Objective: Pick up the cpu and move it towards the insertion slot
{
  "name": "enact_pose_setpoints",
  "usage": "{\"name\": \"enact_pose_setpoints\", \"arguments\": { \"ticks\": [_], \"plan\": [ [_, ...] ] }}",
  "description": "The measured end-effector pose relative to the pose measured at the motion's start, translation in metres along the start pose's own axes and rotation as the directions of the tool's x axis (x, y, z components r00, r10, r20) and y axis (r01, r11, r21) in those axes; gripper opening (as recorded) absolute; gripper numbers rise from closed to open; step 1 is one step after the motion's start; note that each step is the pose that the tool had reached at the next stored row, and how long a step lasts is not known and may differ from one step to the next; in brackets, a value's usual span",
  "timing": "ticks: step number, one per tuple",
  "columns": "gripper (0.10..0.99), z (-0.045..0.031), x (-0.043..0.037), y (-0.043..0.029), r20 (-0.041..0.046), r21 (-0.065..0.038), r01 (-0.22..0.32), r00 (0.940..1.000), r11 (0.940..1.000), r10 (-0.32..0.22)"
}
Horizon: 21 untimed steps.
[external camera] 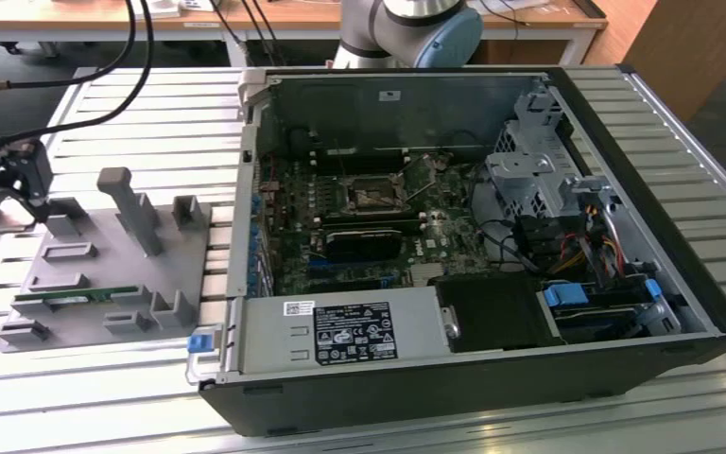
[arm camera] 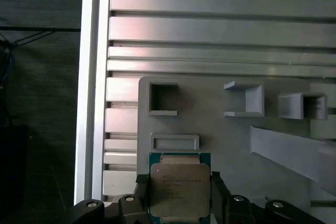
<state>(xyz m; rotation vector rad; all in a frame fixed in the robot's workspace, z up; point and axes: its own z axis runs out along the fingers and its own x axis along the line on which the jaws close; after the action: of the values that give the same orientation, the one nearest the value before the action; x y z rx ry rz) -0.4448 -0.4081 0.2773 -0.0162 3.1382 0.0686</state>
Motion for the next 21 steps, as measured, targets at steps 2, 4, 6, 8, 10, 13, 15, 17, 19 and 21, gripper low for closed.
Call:
{"name": "enact_pose_setpoints", "arguments": {
  "ticks": [2, 4, 6, 8, 10, 13, 15, 17, 19, 21],
  "plan": [
    [0.545, -0.0012, 0.0, 0.0003, 0.0, 0.0, 0.0, 1.0, 1.0, 0.0],
    [0.545, -0.0023, 0.0, 0.0005, 0.0001, 0.0, 0.0, 1.0, 1.0, 0.0],
    [0.545, -0.0035, 0.0, 0.0007, 0.0, 0.0, 0.0, 1.0, 1.0, 0.0],
    [0.545, -0.0047, 0.0, 0.0009, -0.0001, 0.0, 0.0, 1.0, 1.0, 0.0],
    [0.545, -0.0059, 0.0, 0.0011, 0.0, 0.0, 0.0, 1.0, 1.0, 0.0],
    [0.545, -0.0082, 0.0, 0.0015, -0.0001, 0.001, 0.0, 1.0, 1.0, 0.0],
    [0.545, -0.0103, 0.0, 0.0018, 0.0, 0.001, 0.0, 1.0, 1.0, 0.0],
    [0.545, -0.0121, -0.0001, 0.002, -0.0001, 0.001, 0.0, 1.0, 1.0, 0.0],
    [0.545, -0.0135, 0.0, 0.0022, 0.0, 0.001, 0.0, 1.0, 1.0, 0.0],
    [0.545, -0.0148, 0.0, 0.0024, 0.0, 0.001, 0.0, 1.0, 1.0, 0.0]
  ]
}}
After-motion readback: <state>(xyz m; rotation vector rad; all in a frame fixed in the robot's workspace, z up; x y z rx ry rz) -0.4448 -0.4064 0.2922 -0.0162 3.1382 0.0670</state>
